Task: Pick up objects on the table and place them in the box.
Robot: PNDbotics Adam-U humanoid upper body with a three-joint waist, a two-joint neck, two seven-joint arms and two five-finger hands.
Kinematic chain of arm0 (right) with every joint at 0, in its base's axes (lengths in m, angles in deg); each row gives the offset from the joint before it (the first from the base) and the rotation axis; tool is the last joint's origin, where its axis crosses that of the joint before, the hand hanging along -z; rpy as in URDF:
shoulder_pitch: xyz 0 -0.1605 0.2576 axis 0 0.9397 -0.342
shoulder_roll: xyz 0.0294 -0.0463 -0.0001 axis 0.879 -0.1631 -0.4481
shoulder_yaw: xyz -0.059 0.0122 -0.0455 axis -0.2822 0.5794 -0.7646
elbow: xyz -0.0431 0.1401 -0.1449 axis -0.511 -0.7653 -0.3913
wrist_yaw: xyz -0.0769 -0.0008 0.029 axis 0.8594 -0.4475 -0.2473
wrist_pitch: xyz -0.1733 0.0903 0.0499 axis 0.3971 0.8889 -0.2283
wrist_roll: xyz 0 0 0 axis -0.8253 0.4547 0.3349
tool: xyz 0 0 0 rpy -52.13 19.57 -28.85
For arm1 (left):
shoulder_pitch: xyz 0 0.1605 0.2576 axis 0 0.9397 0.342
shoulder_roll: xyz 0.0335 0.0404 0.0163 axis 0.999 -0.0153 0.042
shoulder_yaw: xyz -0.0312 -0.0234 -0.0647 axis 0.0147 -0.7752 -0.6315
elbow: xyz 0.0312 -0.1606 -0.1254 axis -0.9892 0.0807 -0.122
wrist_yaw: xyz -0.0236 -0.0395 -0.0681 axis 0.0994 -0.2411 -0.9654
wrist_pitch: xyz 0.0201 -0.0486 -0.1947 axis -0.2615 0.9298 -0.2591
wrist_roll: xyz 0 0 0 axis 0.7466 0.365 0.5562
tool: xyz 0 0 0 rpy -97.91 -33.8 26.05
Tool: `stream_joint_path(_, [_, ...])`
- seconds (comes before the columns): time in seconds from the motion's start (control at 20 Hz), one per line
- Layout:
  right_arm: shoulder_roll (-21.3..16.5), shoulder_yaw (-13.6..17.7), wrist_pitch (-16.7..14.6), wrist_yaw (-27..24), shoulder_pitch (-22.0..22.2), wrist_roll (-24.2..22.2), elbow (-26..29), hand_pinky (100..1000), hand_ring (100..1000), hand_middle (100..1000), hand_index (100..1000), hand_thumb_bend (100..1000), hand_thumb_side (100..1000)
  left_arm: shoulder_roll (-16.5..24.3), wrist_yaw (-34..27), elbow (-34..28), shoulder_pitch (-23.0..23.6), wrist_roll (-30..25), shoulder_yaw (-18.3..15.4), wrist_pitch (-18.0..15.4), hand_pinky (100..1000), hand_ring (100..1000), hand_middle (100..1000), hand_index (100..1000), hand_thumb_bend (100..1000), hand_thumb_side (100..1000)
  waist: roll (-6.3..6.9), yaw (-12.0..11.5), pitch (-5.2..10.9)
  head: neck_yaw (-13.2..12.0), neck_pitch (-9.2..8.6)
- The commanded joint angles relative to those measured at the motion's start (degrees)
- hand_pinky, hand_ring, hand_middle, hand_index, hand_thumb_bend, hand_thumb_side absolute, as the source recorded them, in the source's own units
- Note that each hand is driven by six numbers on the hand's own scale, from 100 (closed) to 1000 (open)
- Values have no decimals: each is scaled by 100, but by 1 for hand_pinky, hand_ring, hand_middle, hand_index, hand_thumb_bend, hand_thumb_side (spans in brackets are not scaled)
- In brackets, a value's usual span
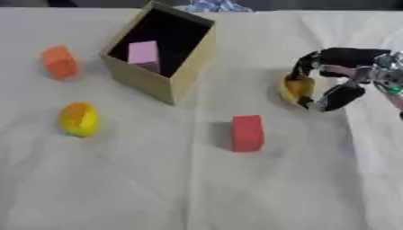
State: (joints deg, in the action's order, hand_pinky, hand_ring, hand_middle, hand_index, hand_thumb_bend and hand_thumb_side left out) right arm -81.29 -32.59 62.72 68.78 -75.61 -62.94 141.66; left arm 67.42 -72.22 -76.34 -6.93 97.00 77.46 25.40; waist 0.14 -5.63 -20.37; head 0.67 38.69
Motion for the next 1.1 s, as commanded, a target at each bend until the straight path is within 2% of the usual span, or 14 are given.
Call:
stream_joint_path(0.05, [-130, 83, 171, -63, -83, 313, 109, 852, 681, 418, 541, 118, 100, 50, -4, -119, -40, -13, -16, -10, 803, 596, 641, 810, 399, 693, -9, 6, 151, -11, -87])
stream_joint_path(0.3, [-166, 168, 308, -161, -124, 536, 342, 853, 676, 408, 537, 100, 100, 51, 3, -119, -25, -8, -26, -16, 804, 596, 642, 810, 400, 691, -25, 14, 205, -20, -74])
stream_joint_path(0.65, [-143, 268, 417, -348, -458, 390, 722, 854, 676, 410, 542, 100, 100, 75, 13, -119, -17, -16, -24, -25, 805, 597, 642, 811, 400, 690, -78, 2, 253, -17, -61])
stream_joint_path(0.85, [242, 193, 407, -408, -1035, 181, 503, 855, 674, 408, 542, 100, 100, 103, 12, -119, -40, -44, -1, -28, 805, 598, 643, 811, 400, 688, -104, -49, 270, 38, -53])
stream_joint_path(1.1, [971, 204, 316, -248, -1790, 62, -99, 856, 670, 403, 541, 100, 100, 150, -6, -119, -110, -90, 35, -42, 805, 598, 643, 811, 399, 688, -158, -217, 244, 248, -68])
